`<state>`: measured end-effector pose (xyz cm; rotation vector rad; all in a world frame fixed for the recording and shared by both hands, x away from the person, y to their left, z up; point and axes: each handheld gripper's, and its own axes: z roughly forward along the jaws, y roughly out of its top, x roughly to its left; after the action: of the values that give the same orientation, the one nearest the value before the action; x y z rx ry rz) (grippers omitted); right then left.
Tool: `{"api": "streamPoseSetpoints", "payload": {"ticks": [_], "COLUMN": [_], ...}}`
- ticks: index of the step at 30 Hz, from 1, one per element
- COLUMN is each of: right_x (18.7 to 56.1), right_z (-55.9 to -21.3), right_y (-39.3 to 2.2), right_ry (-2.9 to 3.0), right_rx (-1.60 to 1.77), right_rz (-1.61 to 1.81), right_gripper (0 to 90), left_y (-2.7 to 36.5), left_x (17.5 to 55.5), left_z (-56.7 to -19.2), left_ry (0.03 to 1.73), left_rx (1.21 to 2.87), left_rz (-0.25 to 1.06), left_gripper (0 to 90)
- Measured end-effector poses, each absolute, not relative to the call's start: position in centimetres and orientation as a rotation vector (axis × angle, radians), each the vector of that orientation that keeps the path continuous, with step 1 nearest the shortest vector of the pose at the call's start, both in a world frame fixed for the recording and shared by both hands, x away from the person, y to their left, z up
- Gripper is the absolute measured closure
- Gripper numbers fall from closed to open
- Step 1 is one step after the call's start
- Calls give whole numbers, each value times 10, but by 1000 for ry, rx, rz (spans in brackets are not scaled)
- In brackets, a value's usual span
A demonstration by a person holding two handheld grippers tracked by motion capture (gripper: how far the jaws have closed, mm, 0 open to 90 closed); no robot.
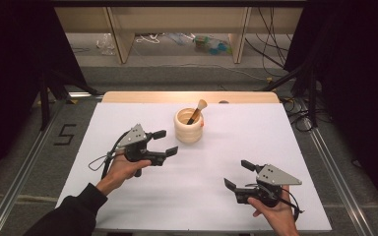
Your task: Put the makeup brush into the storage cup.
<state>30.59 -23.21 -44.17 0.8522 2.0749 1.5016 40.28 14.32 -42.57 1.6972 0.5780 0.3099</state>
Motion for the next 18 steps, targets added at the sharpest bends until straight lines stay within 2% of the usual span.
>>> {"api": "streamPoseSetpoints", "payload": {"ticks": [18], "right_x": [307], "right_z": [-442], "right_y": [-231], "right_ry": [2053], "right_rx": [841], "right_rz": [1510], "right_gripper": [174], "left_y": [163], "left_x": [374], "left_z": [-429], "left_ry": [567], "left_rx": [1694], "left_rz": [336], "left_gripper": [216]}}
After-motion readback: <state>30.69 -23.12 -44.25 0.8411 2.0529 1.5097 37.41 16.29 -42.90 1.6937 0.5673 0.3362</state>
